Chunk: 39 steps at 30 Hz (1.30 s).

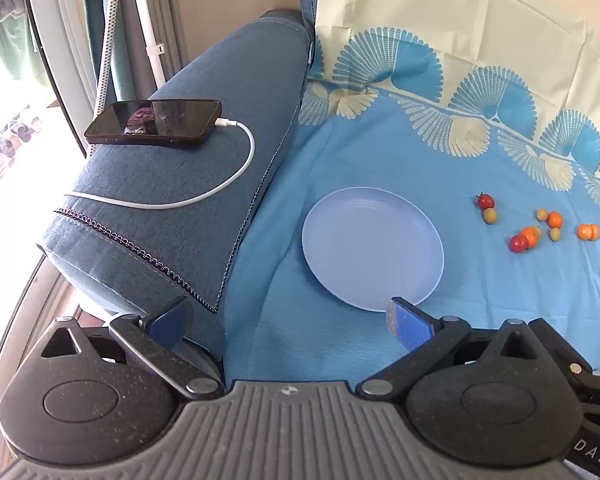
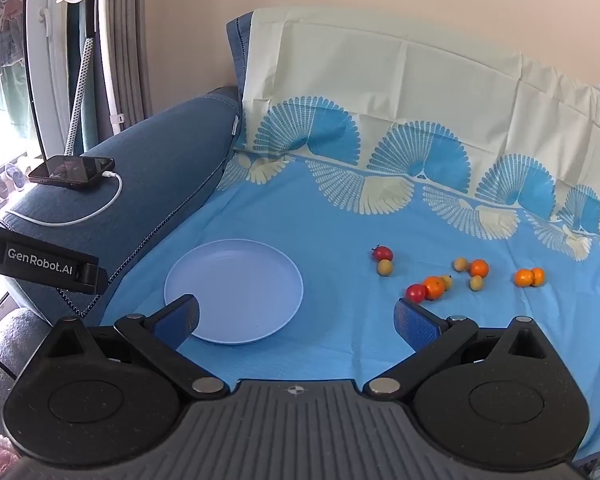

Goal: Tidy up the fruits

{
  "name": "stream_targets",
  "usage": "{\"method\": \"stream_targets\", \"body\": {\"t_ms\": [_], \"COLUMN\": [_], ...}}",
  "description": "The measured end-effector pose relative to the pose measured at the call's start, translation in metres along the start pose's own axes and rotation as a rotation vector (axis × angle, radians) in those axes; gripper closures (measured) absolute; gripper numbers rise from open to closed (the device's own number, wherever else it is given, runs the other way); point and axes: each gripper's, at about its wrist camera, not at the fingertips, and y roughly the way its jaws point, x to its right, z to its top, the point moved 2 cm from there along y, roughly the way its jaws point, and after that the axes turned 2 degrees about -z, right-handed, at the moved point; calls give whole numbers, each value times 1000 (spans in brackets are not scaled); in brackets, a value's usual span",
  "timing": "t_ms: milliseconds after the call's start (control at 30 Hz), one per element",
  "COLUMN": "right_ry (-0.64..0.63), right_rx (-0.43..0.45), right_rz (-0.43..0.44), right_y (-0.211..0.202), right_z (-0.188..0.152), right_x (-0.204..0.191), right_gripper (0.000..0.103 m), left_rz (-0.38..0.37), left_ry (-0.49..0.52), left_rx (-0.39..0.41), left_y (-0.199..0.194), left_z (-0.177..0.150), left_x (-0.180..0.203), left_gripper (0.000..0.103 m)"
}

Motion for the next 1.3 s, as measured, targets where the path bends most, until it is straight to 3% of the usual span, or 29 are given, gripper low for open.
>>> {"method": "stream_targets", "body": {"t_ms": [1300], "right_ry": [-2], "right_rx": [9], "right_rz": [9], "right_y": [1], "right_z": [-3], "right_x": [0], "right_gripper": [0], "left_rz": [-2], "left_ry": [13], "left_rx": [1], "left_y": [-3], "left_z": [1], "left_x": [1], "left_gripper": [0]}}
